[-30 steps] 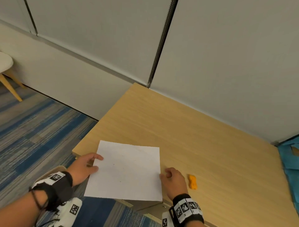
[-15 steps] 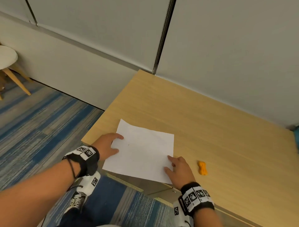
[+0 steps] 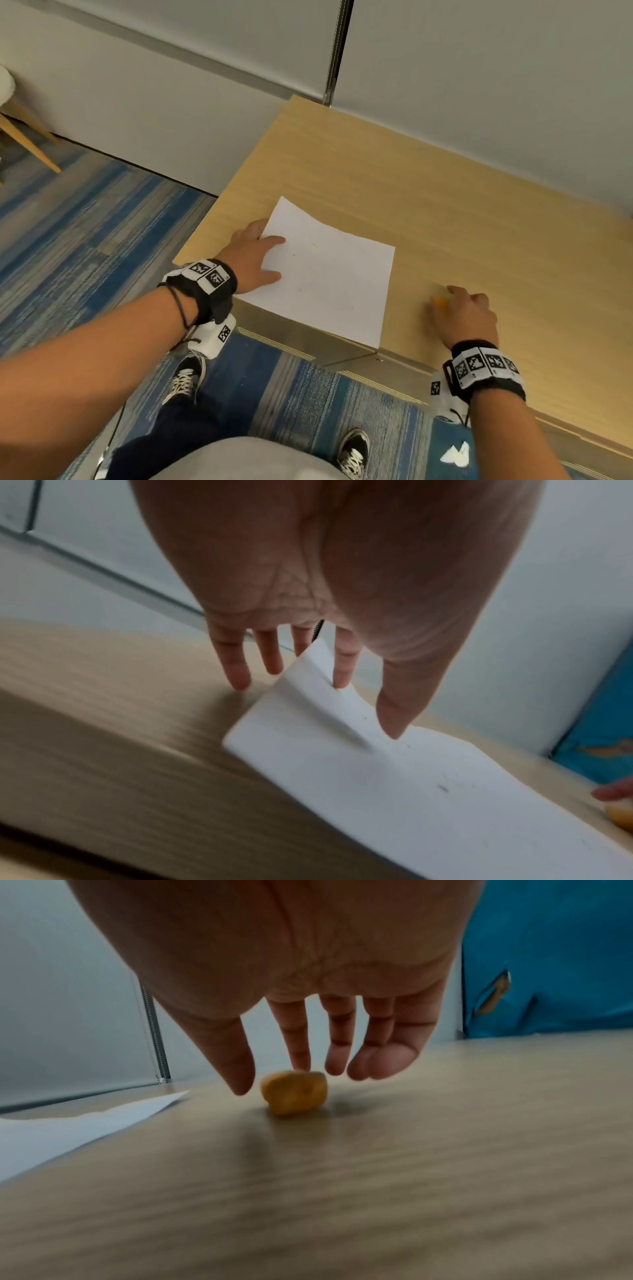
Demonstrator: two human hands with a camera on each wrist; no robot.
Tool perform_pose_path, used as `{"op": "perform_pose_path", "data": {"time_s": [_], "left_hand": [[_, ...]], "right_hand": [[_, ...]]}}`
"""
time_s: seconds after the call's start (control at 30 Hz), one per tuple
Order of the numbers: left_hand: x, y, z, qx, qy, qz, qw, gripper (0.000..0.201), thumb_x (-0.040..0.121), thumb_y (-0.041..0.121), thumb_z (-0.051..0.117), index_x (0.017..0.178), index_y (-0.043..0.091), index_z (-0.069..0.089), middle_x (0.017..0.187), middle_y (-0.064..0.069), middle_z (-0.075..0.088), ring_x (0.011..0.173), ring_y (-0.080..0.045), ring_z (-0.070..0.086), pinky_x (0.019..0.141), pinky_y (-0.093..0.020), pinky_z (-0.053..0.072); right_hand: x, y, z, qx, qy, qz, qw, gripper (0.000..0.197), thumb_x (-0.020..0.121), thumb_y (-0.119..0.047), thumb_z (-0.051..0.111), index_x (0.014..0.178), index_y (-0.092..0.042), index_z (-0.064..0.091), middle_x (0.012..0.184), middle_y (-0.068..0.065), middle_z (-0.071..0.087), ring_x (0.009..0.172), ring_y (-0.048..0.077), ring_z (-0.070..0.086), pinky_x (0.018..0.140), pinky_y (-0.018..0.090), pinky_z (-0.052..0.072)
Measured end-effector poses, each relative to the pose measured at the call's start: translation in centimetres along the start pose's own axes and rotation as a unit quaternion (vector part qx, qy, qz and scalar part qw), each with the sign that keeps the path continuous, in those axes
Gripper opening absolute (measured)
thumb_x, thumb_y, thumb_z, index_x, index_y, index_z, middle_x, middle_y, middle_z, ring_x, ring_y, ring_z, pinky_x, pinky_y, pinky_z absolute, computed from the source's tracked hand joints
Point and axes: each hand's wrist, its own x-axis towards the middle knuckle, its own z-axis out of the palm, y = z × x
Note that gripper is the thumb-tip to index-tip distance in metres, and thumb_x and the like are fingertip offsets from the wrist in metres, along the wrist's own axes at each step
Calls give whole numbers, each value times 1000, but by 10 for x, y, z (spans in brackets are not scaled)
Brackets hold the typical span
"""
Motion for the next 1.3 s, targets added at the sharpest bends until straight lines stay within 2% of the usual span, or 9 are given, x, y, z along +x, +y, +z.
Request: {"op": "perform_pose_path", "data": {"time_s": [0.13,0.23,0.47,0.57,0.7,0.8,1.0,1.17,1.3], "left_hand": [[6,8,9,169,-33,40,984,87,87,65,68,159,46,23,167,5,-31,155,-33,-20,126,-61,1],[14,12,18,223,-46,45,973,95,83,73,65,160,49,15,157,7,-50,151,-34,-35,120,-69,-11],[38,18,27,198,-107,93,970,102,87,76,57,156,55,-16,163,15,-39,152,-21,-35,114,-77,-11],[44,22,34,207,-120,80,968,104,82,89,46,154,55,-22,162,17,-40,151,-20,-36,110,-80,-12],[49,25,41,241,-129,69,959,115,68,103,35,153,54,-25,160,15,-43,150,-21,-38,106,-84,-10],[50,24,40,240,-137,65,959,116,67,103,37,152,55,-27,159,16,-45,150,-22,-39,105,-84,-11],[51,25,39,242,-149,59,957,117,70,99,43,151,54,-29,157,16,-48,149,-23,-40,106,-83,-13],[51,24,41,241,-142,58,958,118,67,102,39,150,54,-30,156,16,-49,149,-22,-40,105,-84,-12],[52,25,40,246,-146,56,957,118,69,100,42,150,55,-30,156,17,-48,149,-22,-40,106,-83,-13]], "right_hand": [[7,3,9,79,14,4,997,41,97,-35,61,125,-7,66,120,22,69,109,40,64,92,43,52],[5,-6,10,138,24,15,990,36,90,-32,71,114,-6,71,108,14,73,97,34,65,87,38,53],[-20,-81,31,200,-10,-119,972,13,88,-26,75,94,-15,76,84,1,69,81,22,64,74,28,49],[-30,-115,48,178,-40,-176,967,24,89,-29,74,105,-12,77,93,5,74,85,21,66,76,26,49],[-47,-149,70,121,-74,-251,958,35,90,-30,70,121,-15,72,113,8,72,104,24,67,91,31,53],[-42,-146,71,105,-83,-241,961,36,93,-33,67,122,-12,72,119,11,67,109,27,65,93,34,52],[-8,-115,38,76,-15,-118,990,31,91,-31,67,111,-9,77,112,15,71,100,33,70,89,41,59],[-47,-155,63,91,-95,-208,969,32,93,-28,67,118,-9,72,120,11,67,112,28,65,93,28,49],[-26,-129,43,76,-74,-147,983,29,93,-31,65,109,-10,76,113,13,70,103,31,68,90,36,56]]}}
